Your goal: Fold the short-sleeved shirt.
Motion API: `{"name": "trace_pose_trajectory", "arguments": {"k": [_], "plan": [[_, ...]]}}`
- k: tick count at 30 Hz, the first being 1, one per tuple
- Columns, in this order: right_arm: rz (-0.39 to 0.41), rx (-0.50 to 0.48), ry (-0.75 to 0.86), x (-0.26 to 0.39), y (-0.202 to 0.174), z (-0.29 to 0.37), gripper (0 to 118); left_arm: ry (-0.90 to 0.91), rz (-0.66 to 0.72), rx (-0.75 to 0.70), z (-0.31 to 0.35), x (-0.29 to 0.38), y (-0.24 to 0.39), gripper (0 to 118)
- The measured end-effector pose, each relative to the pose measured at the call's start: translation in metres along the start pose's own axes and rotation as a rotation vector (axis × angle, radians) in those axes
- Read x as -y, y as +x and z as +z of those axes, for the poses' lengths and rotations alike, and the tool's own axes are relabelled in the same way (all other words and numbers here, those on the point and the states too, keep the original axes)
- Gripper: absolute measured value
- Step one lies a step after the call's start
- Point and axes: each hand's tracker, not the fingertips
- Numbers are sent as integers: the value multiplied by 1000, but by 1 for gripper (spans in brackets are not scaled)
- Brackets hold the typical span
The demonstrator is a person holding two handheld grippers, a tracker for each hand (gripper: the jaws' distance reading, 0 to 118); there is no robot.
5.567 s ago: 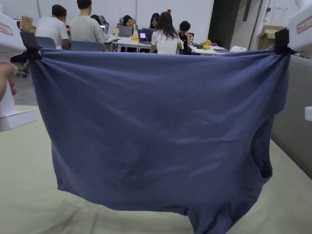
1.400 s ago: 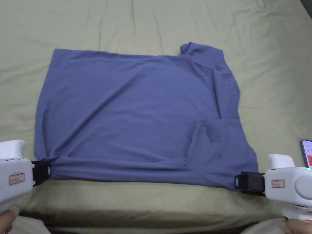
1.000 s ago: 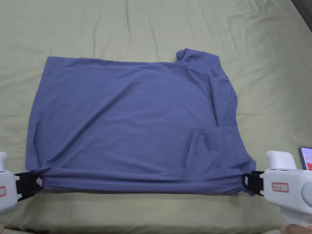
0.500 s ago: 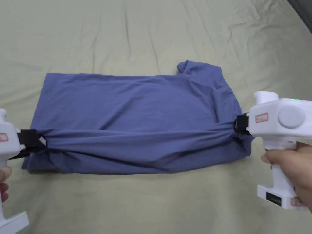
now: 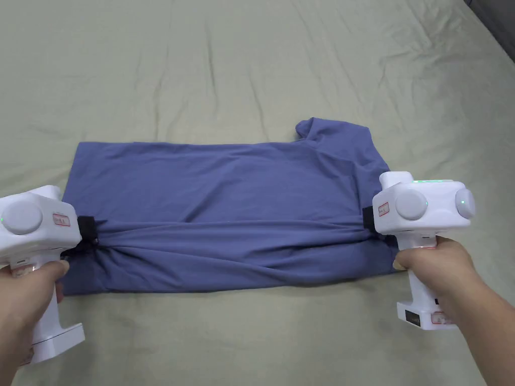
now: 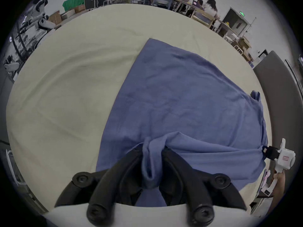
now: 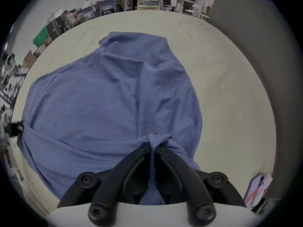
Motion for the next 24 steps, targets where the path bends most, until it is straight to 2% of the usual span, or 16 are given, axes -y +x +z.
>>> {"name": "trace_pose_trajectory", "arguments": {"k": [1, 2, 3, 5, 8, 9, 10, 11, 12, 14, 15, 16, 17, 19, 23, 24], "plan": [[-10, 0, -10, -4, 3, 8, 56, 27, -7, 12, 6, 2, 3, 66], [-30, -3, 0, -6, 7, 20, 96, 58, 3, 25, 18, 2, 4, 105], [-102, -51, 42, -5, 11, 36, 118, 85, 4, 51, 35, 4, 4, 118], [-167, -121, 254, 6, 20, 72, 116, 293, 4, 123, 87, 14, 7, 118], [-133, -137, 298, 36, 14, 131, 118, 353, -38, 111, 132, 47, 5, 118], [-124, -126, 314, 51, 9, 143, 114, 328, -42, 107, 157, 70, 16, 118], [-100, -123, 316, 67, 3, 152, 100, 268, -67, 70, 163, 85, 18, 118], [-78, -101, 328, 82, -5, 160, 68, 206, -84, 48, 164, 98, 21, 118], [-12, -89, 339, 92, -21, 171, 10, 178, -105, 14, 164, 114, 23, 106], [-1, -65, 309, 120, -38, 172, 4, 164, -107, 28, 146, 131, 12, 85], [-31, -90, 281, 131, -40, 169, 4, 166, -87, 75, 145, 142, 13, 67], [-55, -133, 268, 139, -41, 168, 4, 147, -71, 81, 137, 146, 15, 0], [-84, -160, 250, 145, -44, 168, 4, 101, -100, -8, 130, 151, 5, 0], [-76, -166, 226, 150, -48, 165, 4, 70, -142, -1, 120, 143, 5, 0], [-56, -155, 219, 148, -39, 163, 4, 204, -140, -125, 115, 121, 10, 3], [-60, -152, 225, 147, -37, 165, 4, 226, -163, -185, 110, 112, 10, 70]]}}
